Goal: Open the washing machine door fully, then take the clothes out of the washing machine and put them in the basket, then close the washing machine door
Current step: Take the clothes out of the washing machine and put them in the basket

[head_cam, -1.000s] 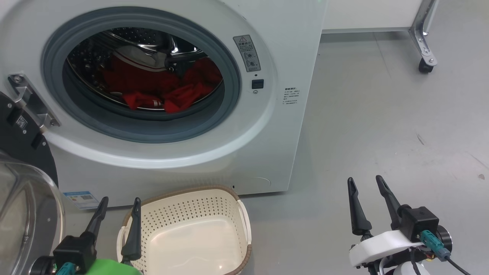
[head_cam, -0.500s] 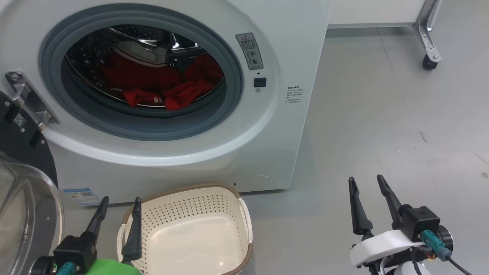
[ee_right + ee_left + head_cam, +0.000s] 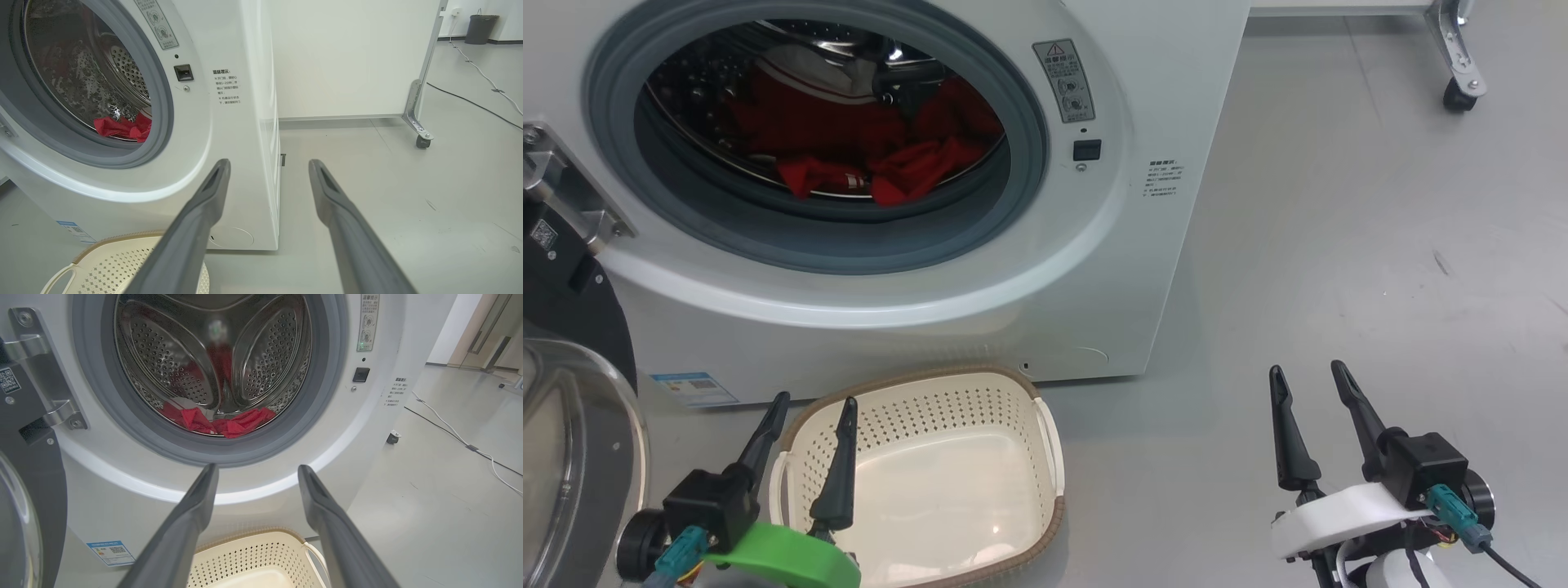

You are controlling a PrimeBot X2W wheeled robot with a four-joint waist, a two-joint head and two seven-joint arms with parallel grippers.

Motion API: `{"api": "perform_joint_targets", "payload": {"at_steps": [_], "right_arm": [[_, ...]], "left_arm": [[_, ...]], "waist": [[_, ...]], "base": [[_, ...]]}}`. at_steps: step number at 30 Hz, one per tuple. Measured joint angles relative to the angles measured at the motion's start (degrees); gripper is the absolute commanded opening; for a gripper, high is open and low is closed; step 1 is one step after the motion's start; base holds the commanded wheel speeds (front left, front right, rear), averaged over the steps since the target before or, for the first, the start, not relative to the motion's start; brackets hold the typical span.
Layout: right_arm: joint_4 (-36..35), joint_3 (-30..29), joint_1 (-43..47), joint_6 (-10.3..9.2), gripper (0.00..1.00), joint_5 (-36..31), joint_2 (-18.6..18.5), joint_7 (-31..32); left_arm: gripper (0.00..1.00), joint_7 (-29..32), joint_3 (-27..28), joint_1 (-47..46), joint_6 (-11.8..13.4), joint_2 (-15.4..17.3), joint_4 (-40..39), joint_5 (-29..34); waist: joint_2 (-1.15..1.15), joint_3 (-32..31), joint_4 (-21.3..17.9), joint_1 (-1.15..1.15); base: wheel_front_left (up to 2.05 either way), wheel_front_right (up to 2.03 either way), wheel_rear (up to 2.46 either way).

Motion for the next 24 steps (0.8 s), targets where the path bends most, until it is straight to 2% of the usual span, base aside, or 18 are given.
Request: {"api": "perform_joint_targets", "payload": {"at_steps": [6, 14, 24], "right_arm": [[-1.51, 0.77, -1.88, -0.07, 1.00, -0.42, -0.01, 0.00], [-2.78, 3.58, -6.38, -0.07, 1.00, -1.66, -0.05, 0.00], [-4.72, 6.23, -11.41, -0.57, 1.00, -0.99, -0.21, 0.00]], "left_arm": [[1.00, 2.83, -1.46, -4.49, -1.74, -0.18, 0.97, -0.90], [1.00, 8.98, -1.65, -13.95, -3.85, -0.31, 6.60, -4.52], [1.00, 14.14, -0.37, -26.50, -4.79, 0.75, 10.31, -6.79]], "waist": [[0.00, 3.48, 0.30, 0.00], [0.00, 10.15, 0.20, 0.00], [0.00, 17.27, -1.00, 0.00]], "base": [[0.00, 0.00, 0.00], [0.00, 0.00, 0.00], [0.00, 0.00, 0.00]]}}
